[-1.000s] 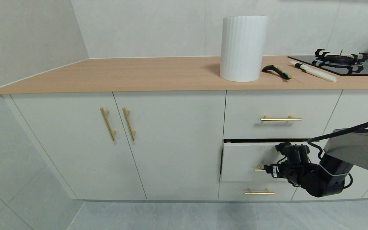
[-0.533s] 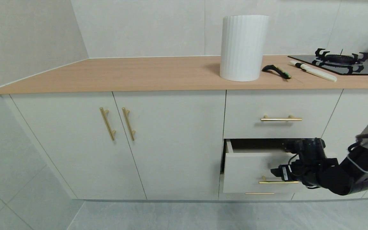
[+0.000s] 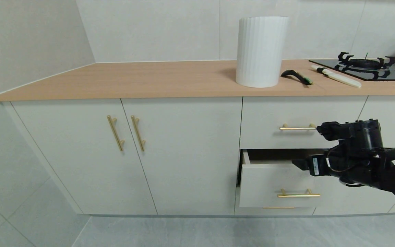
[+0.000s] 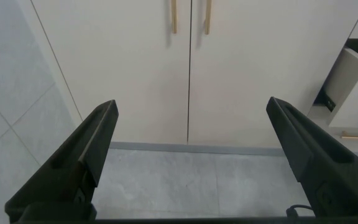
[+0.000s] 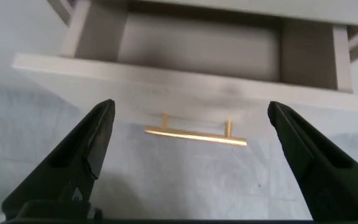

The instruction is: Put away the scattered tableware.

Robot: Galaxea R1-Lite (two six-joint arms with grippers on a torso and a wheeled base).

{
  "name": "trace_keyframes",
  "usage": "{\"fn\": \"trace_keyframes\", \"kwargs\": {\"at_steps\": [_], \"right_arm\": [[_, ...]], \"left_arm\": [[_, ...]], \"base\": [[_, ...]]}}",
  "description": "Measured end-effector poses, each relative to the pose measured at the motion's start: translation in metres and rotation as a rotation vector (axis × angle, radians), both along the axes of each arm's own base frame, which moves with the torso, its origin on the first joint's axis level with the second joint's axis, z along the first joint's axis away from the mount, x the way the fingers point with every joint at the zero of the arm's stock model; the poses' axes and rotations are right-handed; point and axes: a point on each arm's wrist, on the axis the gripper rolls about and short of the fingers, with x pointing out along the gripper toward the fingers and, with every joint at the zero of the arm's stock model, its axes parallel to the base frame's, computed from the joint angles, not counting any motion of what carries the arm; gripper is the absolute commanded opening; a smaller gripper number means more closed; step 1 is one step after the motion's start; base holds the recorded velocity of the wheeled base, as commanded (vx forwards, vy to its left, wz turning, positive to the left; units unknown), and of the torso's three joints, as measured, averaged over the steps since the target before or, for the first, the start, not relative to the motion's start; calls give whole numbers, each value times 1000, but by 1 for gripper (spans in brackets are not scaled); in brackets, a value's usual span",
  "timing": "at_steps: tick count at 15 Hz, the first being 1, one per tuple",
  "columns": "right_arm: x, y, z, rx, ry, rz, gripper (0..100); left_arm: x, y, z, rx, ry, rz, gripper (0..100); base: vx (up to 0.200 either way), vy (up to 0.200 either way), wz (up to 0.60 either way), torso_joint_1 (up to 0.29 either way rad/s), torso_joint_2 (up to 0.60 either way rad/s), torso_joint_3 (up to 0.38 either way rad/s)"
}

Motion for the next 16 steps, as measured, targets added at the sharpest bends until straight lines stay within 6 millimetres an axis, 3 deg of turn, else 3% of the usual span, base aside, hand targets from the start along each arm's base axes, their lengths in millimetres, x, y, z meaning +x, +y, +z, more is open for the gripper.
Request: {"fn": "trace_keyframes", "kwargs": {"at_steps": [3,7,12,16], "right_arm": [[19,6,-12,26,-38,-31,100],[46,12,-46,33,-74,-47,100],[62,14,-74,11,-87,-89,100],[67,12,-84,5,-70,-97,100]], "left_arm": [[0,0,0,0,0,0,100],[0,0,0,0,0,0,100],[0,0,0,0,0,0,100],[0,0,0,0,0,0,100]], "base": [[0,0,0,0,0,0],[0,0,0,0,0,0],[0,0,0,0,0,0],[0,0,0,0,0,0]]}}
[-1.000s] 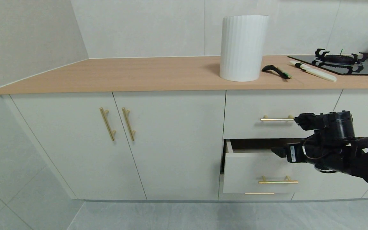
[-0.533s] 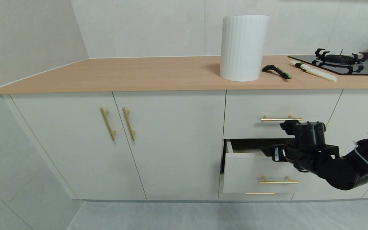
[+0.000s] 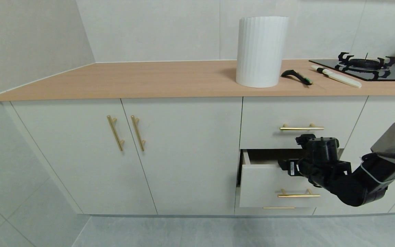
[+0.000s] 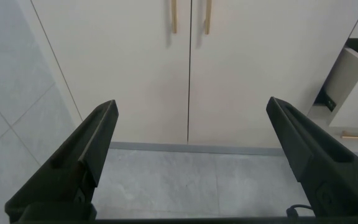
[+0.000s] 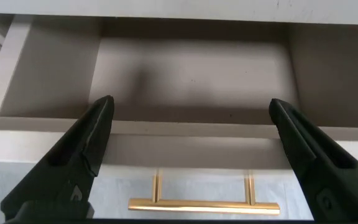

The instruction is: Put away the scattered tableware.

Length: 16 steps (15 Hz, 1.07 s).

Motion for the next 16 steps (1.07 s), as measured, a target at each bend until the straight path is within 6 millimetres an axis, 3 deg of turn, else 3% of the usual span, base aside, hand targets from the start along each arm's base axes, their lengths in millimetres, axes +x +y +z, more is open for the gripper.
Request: {"fn": "trace_keyframes", "kwargs": {"at_steps": [6,16], "right_arm": [[-10,-2,4,-12,72,6,100],[-53,-10,44,-57,300,84,100]], "left_arm": [[0,0,0,0,0,0,100],[0,0,0,0,0,0,100]], "base": [[0,0,0,0,0,0],[0,0,0,0,0,0]]}}
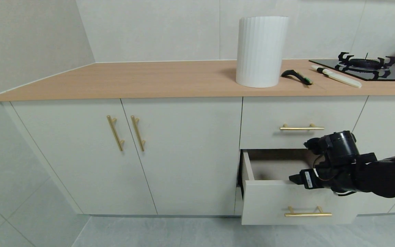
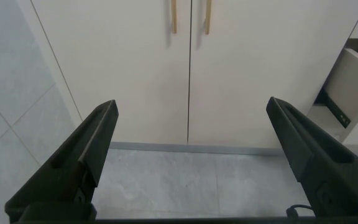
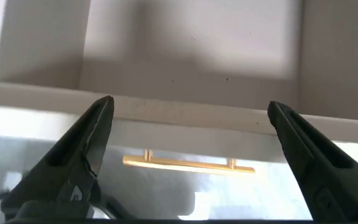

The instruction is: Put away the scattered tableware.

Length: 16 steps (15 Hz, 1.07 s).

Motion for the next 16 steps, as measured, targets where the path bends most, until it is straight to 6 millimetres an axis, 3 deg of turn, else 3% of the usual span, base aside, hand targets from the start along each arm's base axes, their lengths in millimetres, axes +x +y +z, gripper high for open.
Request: {"fn": "trace_keyframes", "kwargs": {"at_steps": [5,11,16], "right_arm": [[-15,-2,9,-51,68,45,100],[-4,1,21,32,-7,-9,100],[11,6,1,41,-1,-27,100]], "left_arm": [[0,0,0,0,0,0,100],[0,0,0,0,1,0,100],[0,0,0,0,0,0,100]], "base": [[0,0,0,0,0,0],[0,0,0,0,0,0],[0,0,0,0,0,0]]}}
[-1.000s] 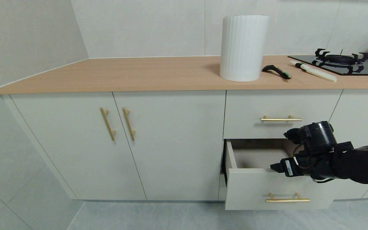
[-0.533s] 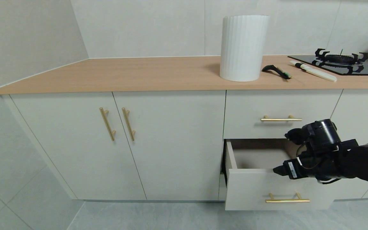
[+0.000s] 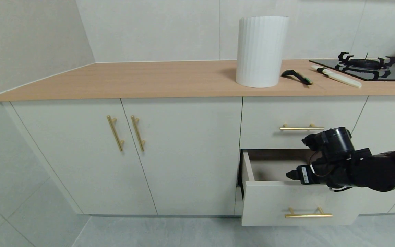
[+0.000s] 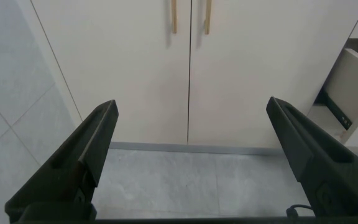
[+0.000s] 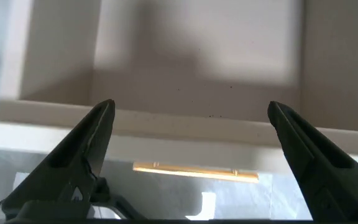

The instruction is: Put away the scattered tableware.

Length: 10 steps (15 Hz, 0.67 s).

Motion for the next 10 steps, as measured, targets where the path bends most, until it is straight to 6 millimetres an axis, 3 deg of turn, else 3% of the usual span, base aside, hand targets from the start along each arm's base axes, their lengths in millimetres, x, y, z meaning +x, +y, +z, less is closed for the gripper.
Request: {"fn": "trace_keyframes", "kwargs": {"at_steps": [5,10], "right_arm": [[3,1,-18,-16,56,5,100],[-17,-4,-12,-81,184,68,100]], "left_arm": [[0,0,0,0,0,0,100],[0,0,0,0,0,0,100]], "base": [[0,0,0,0,0,0],[0,0,0,0,0,0]]}}
